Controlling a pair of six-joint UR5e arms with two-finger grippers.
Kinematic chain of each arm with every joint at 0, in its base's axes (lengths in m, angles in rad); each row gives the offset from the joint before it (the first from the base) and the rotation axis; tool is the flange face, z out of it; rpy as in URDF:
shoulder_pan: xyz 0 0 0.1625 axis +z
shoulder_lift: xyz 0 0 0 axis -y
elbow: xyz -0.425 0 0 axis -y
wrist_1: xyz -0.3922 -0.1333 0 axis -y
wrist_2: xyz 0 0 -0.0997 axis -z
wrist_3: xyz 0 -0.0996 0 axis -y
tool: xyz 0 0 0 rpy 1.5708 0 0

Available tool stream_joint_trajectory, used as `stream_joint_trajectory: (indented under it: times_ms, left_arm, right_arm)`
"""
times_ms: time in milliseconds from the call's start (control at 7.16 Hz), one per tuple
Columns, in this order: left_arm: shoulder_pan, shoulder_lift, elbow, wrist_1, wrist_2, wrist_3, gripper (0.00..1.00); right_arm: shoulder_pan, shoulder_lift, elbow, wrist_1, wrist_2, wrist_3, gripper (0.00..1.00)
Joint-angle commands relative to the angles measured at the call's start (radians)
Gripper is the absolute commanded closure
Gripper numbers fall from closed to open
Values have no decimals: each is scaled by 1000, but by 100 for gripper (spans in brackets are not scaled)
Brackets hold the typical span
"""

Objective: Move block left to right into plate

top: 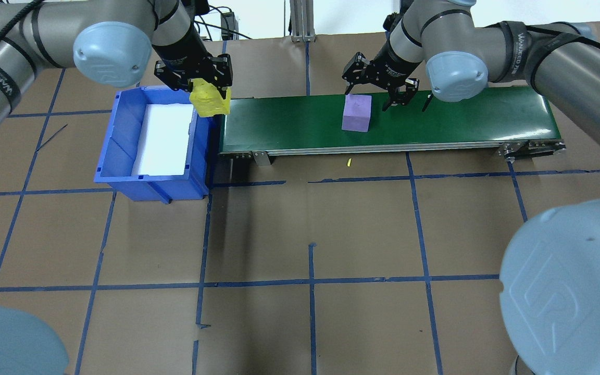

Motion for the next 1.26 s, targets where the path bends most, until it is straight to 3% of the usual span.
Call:
stream_joint_trajectory:
  times_ms: [0, 279, 419, 559, 699, 978, 1118]
  left_arm:
    - [-48, -116, 0, 168, -8, -40, 63]
    - [-62, -138, -5, 200, -8, -74, 60]
    - [-62, -143, -20, 203, -2, -74, 53]
    - [-62, -149, -25, 227, 6, -71, 25]
    - [-62, -149, -26, 231, 6, -71, 11]
    - [-62, -120, -28, 219, 12, -69, 4]
    - [-64, -84, -28, 184, 62, -71, 0]
  right_arm:
    - [0, 21, 5, -44, -10, -63, 9]
    - [0, 34, 4, -61, -48, -210, 75]
    - [-3, 24, 2, -68, -80, -325, 80]
    - [-32, -36, -5, -62, -172, -488, 80]
    - [-99, -115, 22, -33, -251, -753, 80]
    - [-293, -201, 73, 28, -353, -1103, 79]
    - [-393, -237, 84, 59, -390, -1257, 79]
